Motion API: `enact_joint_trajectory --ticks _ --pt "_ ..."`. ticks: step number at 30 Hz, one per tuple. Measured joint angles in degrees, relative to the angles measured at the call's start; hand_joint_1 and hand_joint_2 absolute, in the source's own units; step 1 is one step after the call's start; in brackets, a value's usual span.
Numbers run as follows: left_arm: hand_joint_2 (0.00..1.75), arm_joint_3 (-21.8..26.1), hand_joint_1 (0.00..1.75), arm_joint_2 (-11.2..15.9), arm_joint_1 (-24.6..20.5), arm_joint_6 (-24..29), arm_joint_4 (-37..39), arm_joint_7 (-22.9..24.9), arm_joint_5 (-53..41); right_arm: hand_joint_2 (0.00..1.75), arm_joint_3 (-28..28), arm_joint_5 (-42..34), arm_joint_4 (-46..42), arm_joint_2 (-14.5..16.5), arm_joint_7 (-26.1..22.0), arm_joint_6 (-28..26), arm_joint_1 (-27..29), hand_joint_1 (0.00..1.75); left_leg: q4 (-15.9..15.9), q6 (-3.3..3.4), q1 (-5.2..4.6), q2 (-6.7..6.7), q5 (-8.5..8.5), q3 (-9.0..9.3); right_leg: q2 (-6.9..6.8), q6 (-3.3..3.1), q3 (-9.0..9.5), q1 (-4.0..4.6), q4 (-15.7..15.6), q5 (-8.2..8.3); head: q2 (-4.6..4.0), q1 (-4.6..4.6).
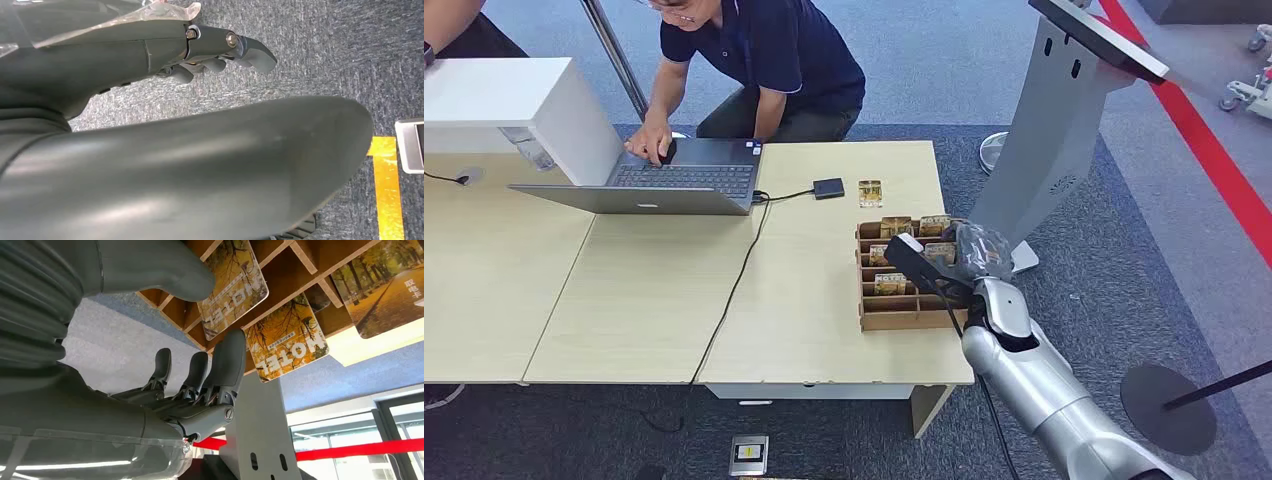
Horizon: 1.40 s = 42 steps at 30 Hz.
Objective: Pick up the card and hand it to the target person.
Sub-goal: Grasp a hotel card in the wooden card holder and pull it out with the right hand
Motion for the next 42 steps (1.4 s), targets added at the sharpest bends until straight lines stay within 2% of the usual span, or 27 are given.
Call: enact_joint_trajectory --ticks 42 --pt "1.75 -0.02 0.0 0.0 -0.16 -0.22 0.0 0.35 -0.55 1.75 0.22 -0.15 -0.28 0.09 -1.4 0.76 -0.37 1.71 0.0 0.0 0.0 0.0 0.0 -0.01 0.0 0.0 0.0 0.0 0.0 0.0 0.0 -0.02"
